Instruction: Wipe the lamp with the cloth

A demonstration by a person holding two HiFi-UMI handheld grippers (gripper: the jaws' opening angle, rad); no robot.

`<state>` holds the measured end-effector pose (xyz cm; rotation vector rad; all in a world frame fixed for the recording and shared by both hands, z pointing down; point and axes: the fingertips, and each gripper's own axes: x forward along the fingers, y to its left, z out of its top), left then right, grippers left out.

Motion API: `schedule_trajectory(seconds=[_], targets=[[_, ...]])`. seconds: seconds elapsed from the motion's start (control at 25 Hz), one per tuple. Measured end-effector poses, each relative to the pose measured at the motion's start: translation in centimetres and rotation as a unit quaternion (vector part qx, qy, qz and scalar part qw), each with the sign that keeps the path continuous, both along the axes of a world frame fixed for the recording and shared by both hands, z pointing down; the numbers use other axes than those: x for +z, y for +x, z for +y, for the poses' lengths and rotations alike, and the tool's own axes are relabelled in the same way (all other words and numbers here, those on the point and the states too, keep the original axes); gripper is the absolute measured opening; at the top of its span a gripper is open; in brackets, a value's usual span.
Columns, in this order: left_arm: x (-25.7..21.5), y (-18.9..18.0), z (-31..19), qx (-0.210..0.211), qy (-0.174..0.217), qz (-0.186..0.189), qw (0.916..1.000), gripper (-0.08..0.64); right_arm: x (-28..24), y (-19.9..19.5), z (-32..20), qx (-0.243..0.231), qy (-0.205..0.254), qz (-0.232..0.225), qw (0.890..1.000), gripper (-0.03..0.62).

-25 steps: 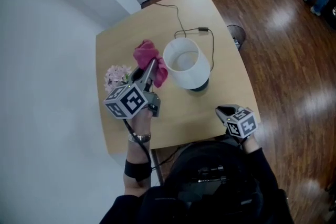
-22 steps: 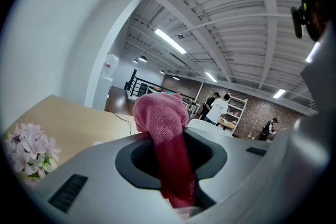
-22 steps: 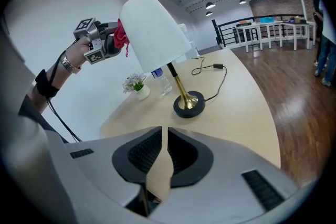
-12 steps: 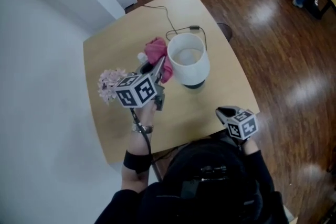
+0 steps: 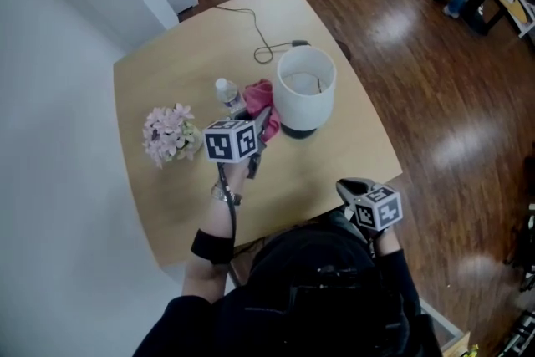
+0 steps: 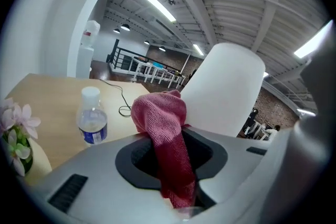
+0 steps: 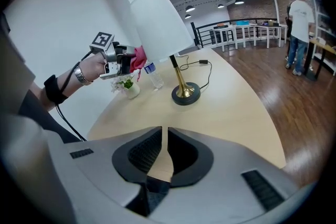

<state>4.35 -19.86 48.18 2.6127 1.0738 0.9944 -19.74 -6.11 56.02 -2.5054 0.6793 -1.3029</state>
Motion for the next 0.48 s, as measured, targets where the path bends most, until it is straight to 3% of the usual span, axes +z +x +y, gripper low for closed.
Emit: schedule_trajectory(seconds=[0.32,0.4,0.48], targets=[[5.1,-1.2,-1.6,0.026,0.065,-0.037,0.9968,0.117,-0.7,0.0,-1.8,-0.018,-0.01,-0.006,1.0,0.04],[3.3,-1.5,-2.3,0.011,0.043,-0.023,0.9987,0.117,-0.3,0.3,-2.0,-0.021,-0.012,-0.004,1.0,0.04],[-0.9,-2.1,-2.5,-0.005,-0.004,0.007,1.0,0.115,-0.3,0.6,-2.3,-0.028,-0.014,-0.002,1.0,0.04]])
